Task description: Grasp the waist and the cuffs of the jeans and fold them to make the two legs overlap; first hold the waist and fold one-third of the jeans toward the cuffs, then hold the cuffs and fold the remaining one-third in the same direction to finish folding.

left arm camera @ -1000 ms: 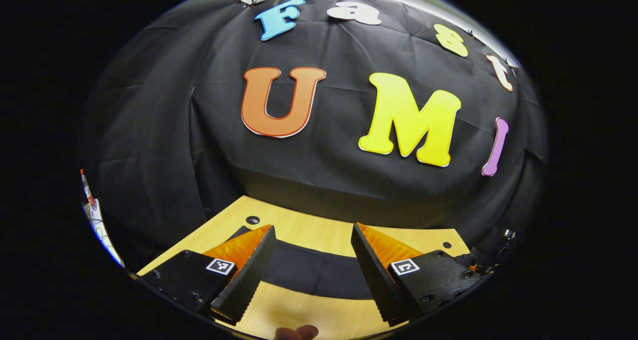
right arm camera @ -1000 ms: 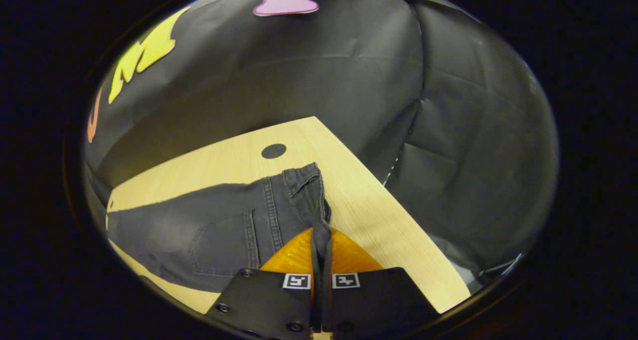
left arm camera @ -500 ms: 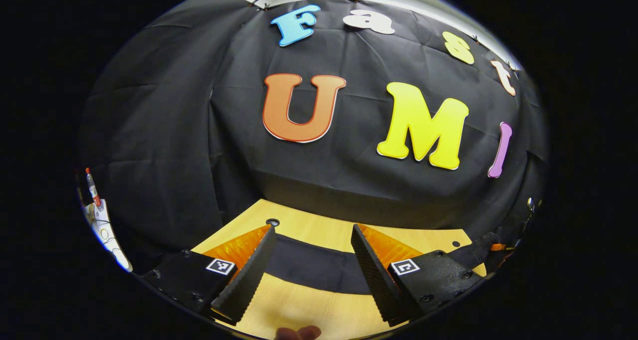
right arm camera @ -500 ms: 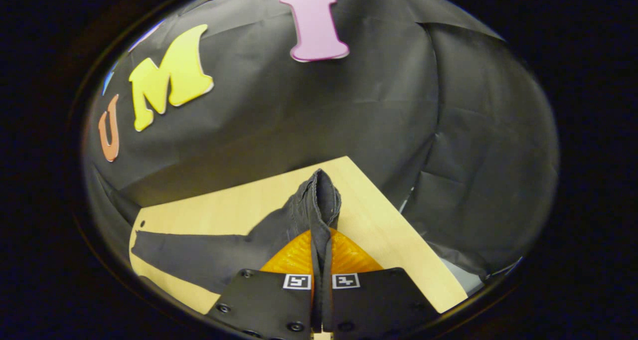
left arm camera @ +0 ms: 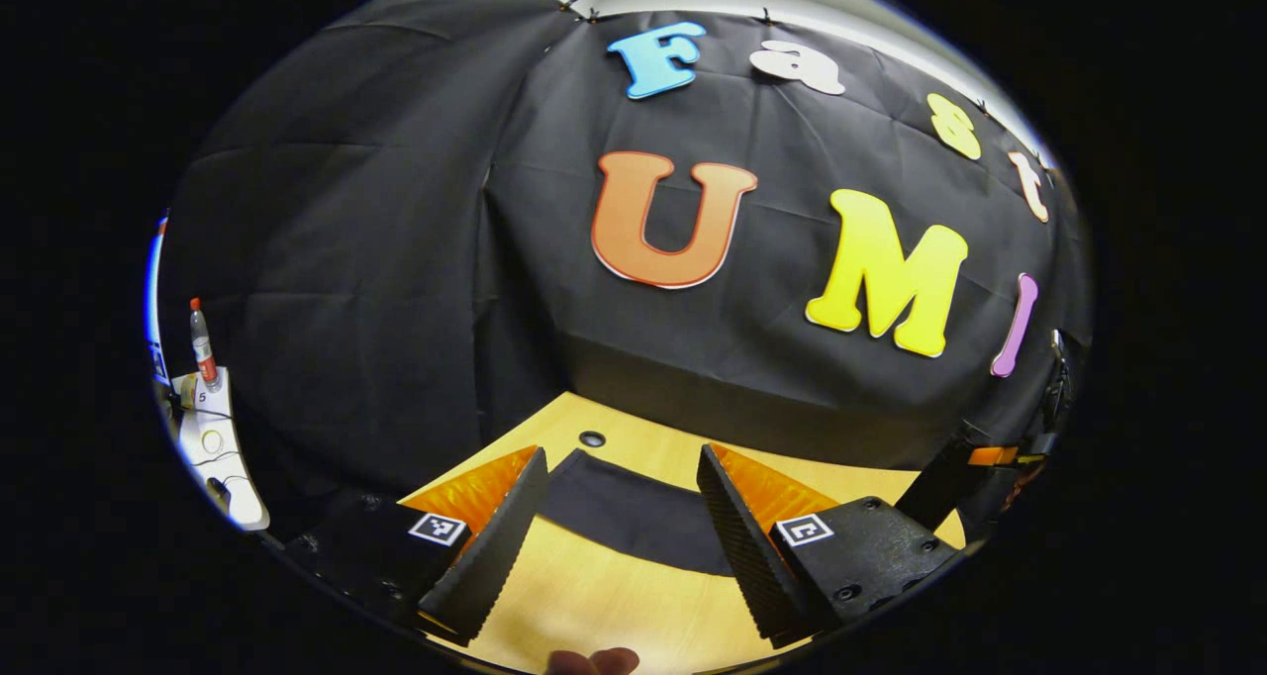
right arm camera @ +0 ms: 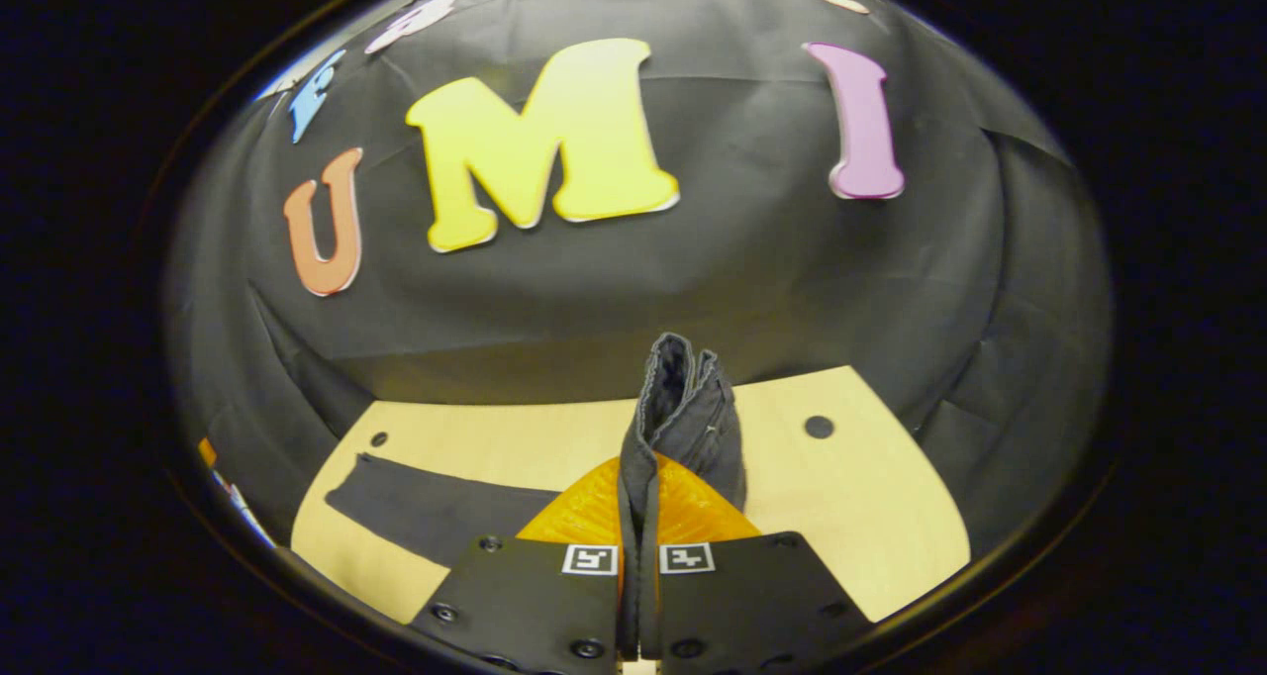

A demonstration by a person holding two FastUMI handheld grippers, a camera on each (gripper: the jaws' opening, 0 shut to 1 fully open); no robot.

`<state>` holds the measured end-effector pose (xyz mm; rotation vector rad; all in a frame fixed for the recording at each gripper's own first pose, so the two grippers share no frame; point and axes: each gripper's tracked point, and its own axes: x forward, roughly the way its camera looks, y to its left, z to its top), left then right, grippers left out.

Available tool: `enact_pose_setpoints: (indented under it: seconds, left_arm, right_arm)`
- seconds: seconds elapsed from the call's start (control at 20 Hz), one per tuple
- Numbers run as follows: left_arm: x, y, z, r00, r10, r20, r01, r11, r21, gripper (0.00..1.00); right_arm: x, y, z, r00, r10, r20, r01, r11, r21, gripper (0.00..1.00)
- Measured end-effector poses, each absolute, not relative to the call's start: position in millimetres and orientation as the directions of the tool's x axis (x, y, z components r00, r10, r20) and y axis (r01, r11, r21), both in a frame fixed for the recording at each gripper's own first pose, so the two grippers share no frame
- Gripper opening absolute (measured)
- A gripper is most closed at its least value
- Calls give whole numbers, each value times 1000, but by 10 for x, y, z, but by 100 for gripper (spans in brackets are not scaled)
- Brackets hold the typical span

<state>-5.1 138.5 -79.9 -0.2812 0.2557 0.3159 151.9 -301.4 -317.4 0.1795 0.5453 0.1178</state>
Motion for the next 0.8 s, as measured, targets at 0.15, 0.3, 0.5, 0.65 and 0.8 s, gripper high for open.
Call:
enact_pose_setpoints:
  seconds: [0.15, 0.3, 0.5, 0.65, 0.8]
  left_arm:
    - [-181, 1554, -859, 908, 288, -304, -372, 888, -272, 100]
    - [-274, 1699, -926, 896, 312, -317, -400, 876, -269, 99]
    - [-451, 1891, -1049, 878, 337, -342, -431, 866, -255, 99]
    - [-568, 2066, -1151, 858, 361, -365, -466, 846, -260, 99]
    - [-686, 2179, -1223, 840, 381, -387, -496, 827, -263, 99]
  right_arm:
    - [1499, -3003, -3223, 832, 229, -505, -154, 970, 187, 0]
    - [1501, -3022, -3348, 789, 297, -538, -238, 955, 179, 1]
    - [1496, -3167, -3591, 721, 293, -628, -278, 952, 125, 0]
    - [1450, -3220, -3580, 682, 268, -680, -322, 945, 50, 1]
    - [1464, -3185, -3638, 657, 248, -712, -382, 923, -32, 1]
